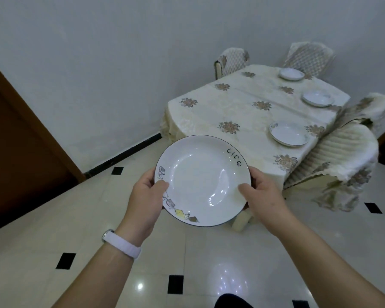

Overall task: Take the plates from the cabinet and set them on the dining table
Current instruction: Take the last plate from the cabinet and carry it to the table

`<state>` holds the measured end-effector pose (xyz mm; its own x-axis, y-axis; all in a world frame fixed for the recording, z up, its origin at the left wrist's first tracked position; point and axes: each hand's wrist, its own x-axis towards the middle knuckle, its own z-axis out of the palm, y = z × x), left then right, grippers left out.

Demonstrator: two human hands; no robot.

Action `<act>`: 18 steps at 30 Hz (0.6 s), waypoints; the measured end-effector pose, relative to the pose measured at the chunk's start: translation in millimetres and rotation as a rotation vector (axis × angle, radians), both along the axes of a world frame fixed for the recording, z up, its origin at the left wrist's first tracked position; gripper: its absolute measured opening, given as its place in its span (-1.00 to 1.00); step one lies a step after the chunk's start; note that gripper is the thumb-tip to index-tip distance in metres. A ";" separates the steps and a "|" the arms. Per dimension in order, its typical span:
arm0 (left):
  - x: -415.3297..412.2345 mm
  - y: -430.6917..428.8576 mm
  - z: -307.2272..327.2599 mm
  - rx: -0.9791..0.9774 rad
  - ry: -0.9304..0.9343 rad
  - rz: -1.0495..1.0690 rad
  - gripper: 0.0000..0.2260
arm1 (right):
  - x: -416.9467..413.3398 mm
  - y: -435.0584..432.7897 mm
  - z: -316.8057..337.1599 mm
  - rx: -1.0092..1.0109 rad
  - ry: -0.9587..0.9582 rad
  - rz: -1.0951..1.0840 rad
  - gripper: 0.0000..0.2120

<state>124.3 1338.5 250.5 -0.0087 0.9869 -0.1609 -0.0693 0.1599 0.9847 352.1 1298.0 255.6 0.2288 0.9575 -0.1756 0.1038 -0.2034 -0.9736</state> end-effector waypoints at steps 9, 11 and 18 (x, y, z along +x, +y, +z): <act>-14.2 130.2 -20.8 -0.016 0.050 0.069 -0.62 | -15.6 140.2 -25.8 0.004 0.032 0.019 -0.57; -14.3 168.3 -24.4 -0.024 0.060 0.104 -0.63 | -17.0 182.4 -31.8 0.008 0.047 0.027 -0.58; -7.0 302.2 -13.8 -0.053 0.090 0.182 -0.64 | -10.9 333.2 -27.3 0.013 0.050 0.127 -0.60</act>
<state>117.3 1640.7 236.8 -0.2025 0.9579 -0.2035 -0.0143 0.2050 0.9787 341.2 1631.3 228.4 0.0970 0.9804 -0.1716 0.0793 -0.1795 -0.9806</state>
